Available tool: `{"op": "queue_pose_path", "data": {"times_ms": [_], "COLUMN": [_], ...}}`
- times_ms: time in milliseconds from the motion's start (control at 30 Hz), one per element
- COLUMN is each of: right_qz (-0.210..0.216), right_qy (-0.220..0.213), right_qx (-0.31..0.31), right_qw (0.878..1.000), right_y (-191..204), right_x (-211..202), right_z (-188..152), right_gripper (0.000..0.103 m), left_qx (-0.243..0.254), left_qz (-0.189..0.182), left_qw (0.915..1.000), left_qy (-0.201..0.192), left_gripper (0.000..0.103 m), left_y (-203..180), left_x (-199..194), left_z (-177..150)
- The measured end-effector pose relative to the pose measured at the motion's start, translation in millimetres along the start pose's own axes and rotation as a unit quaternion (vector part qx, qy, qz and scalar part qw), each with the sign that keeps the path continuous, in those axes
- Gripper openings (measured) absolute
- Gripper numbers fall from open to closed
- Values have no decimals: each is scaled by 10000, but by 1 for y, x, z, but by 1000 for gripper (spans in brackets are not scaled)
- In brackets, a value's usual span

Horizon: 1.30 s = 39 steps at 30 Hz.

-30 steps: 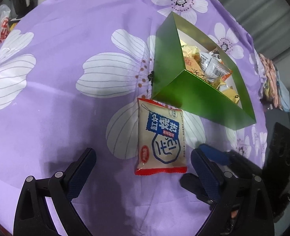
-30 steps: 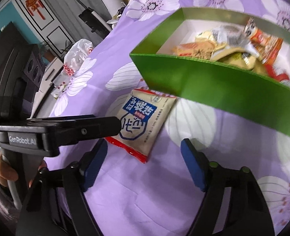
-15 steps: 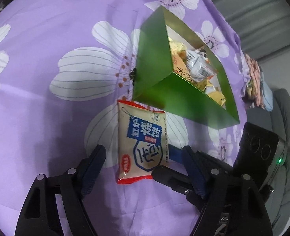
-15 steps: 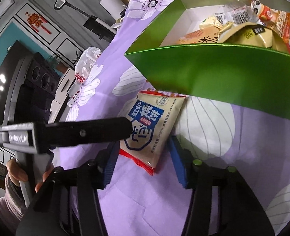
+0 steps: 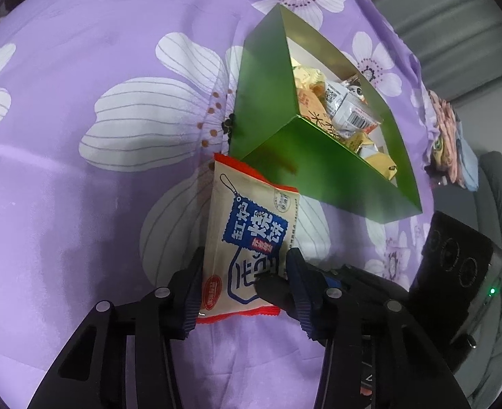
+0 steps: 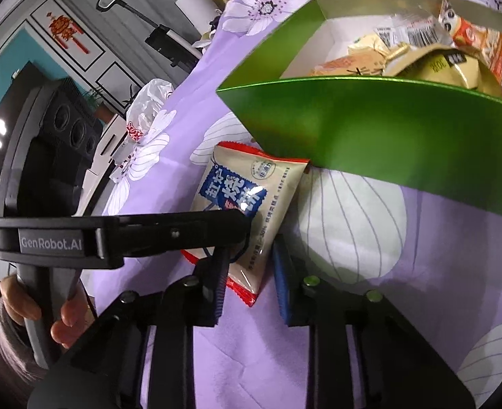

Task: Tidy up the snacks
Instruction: 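Grasp the white-and-blue packet with the left tool, then lift the packet with the left tool and carry it over the box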

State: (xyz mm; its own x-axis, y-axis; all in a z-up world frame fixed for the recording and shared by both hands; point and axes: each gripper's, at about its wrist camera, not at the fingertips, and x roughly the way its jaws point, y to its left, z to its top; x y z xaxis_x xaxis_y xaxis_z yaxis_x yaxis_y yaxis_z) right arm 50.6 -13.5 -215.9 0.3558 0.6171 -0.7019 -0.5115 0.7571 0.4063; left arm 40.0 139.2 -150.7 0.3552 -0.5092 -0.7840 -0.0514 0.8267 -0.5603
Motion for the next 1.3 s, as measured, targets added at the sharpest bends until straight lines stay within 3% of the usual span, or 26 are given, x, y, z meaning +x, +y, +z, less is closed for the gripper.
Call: {"op": "queue_pose_path", "data": {"times_ms": [533,1300], "right_qz": [-4,-192], "right_qy": [-248,-940], "right_qx": [-116,-130], "right_qw": [9996,9953], "right_y": [2,-2], "right_x": [-22,-97], "right_z": [-3,-10], "right_gripper": [19,19], "left_qx": [82,734], "left_qz": [-102,-148], "left_qw": [9999,9969], "left_qy": [-65,-261], "left_gripper": [44,44], "left_y": [-10,-84], "left_x": [-8,-25], "left_z": [-1,1]}}
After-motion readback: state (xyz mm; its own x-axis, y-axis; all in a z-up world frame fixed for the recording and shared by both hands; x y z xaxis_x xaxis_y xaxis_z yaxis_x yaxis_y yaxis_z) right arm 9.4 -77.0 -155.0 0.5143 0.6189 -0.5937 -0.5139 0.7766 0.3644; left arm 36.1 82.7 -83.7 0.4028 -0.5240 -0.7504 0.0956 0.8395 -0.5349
